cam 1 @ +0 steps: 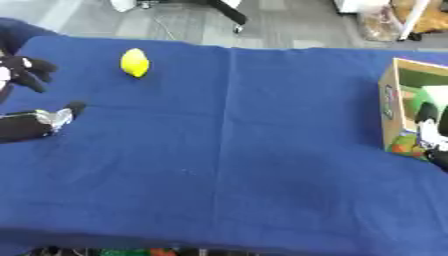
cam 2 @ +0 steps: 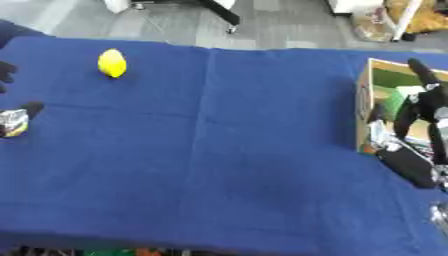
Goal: Pick up the objects with one hand, pass them to the other hand, and then place them into the box on the other side of the table.
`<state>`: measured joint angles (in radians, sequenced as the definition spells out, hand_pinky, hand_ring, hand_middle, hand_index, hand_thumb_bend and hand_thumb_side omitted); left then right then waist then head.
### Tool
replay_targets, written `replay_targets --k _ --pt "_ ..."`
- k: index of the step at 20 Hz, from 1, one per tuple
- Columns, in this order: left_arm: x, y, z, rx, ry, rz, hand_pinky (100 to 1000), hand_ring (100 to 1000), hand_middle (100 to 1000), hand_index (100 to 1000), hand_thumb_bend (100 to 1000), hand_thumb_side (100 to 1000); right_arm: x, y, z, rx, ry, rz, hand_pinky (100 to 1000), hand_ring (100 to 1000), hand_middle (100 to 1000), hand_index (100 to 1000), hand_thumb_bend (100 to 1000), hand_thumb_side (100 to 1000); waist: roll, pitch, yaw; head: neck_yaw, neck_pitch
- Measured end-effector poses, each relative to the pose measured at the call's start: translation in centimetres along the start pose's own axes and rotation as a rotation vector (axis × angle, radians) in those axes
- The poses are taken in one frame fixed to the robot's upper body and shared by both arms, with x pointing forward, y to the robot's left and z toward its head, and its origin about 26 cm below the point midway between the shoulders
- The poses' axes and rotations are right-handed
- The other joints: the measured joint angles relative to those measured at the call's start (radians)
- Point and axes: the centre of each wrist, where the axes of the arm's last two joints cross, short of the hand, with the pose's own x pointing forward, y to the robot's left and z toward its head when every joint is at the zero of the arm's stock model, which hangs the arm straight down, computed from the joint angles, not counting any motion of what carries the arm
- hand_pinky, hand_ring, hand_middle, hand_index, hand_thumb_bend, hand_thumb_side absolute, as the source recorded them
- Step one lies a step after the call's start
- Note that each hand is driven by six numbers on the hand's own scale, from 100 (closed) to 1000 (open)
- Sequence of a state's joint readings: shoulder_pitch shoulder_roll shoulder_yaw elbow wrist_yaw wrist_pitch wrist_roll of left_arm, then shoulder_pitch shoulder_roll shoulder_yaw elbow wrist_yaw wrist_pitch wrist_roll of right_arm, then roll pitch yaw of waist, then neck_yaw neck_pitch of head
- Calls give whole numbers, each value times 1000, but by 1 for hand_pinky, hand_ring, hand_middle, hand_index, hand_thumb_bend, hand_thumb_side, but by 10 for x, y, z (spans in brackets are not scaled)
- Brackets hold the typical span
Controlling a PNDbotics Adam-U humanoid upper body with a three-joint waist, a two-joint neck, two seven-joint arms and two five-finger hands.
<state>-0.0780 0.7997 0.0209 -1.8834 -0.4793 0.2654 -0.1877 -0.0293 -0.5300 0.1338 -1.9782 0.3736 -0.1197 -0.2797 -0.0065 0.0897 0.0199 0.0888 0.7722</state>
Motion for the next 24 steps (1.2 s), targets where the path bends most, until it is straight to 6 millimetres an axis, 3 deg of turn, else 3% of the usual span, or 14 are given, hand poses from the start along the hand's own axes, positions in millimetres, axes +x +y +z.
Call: replay_targets --k 4,5,6,15,24 --pt "-23 0 -5 -83 110 -110 771 641 629 796 545 371 1 4 2 8 6 -12 327 260 267 981 100 504 3 0 -2 27 0" --pt "-29 -1 -6 -103 134 -129 772 646 632 795 524 275 1 4 2 8 8 -14 327 259 266 981 100 493 3 0 -2 32 0" --pt "-34 -1 -8 -121 158 -148 772 649 632 794 557 330 1 5 2 10 9 -16 327 258 265 981 100 518 3 0 -4 36 0" --pt "-83 -7 -23 -186 398 -259 758 639 615 776 560 208 2 9 6 38 19 -28 327 279 262 980 100 546 4 0 -12 46 0" --pt "-113 -16 -40 -170 496 -249 756 627 602 761 507 211 3 13 8 51 25 -40 326 283 261 979 100 566 4 0 -20 52 0"
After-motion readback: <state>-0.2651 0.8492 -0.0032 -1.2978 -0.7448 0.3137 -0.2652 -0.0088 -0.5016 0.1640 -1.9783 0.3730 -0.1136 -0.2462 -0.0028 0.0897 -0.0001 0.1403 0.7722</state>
